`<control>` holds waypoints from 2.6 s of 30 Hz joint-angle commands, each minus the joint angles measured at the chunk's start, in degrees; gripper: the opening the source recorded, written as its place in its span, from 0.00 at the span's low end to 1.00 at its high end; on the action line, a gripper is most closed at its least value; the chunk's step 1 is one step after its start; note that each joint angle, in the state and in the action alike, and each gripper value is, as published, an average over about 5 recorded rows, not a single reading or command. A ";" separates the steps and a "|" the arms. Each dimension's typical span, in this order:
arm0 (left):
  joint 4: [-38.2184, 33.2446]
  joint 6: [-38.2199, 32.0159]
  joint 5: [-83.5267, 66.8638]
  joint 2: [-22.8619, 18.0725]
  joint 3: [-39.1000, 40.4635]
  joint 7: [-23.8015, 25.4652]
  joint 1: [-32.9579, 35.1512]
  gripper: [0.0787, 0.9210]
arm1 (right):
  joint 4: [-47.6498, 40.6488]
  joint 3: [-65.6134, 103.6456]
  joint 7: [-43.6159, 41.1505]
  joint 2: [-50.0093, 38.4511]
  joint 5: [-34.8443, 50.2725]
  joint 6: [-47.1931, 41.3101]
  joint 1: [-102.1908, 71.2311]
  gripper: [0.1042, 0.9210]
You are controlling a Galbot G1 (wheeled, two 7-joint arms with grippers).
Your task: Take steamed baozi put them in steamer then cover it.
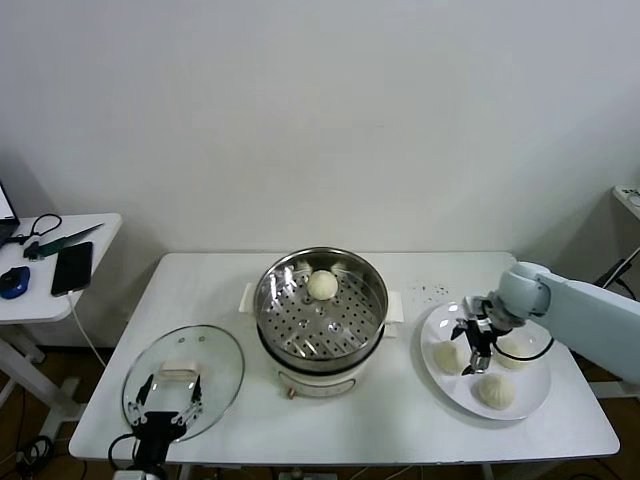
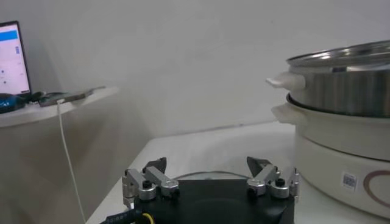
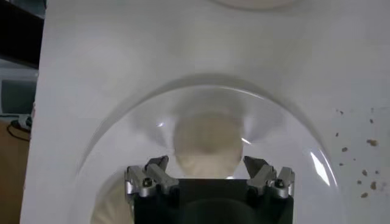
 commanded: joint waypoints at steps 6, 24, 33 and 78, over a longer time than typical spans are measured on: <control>0.14 -0.14 0.09 -0.07 0.05 -0.03 0.20 0.88 | -2.36 2.49 0.22 2.31 -1.73 0.03 -2.80 0.87; -0.36 -0.50 -0.05 0.11 0.23 -0.23 1.07 0.88 | 0.05 -5.52 -0.65 -2.17 5.85 0.67 10.21 0.72; -2.07 0.20 0.10 0.46 1.15 0.68 2.18 0.88 | 1.82 -27.56 -0.82 2.68 21.75 1.04 41.80 0.72; -3.15 0.33 2.37 -0.30 1.79 1.44 0.55 0.88 | -1.84 -29.82 15.04 44.95 40.53 -15.09 30.47 0.73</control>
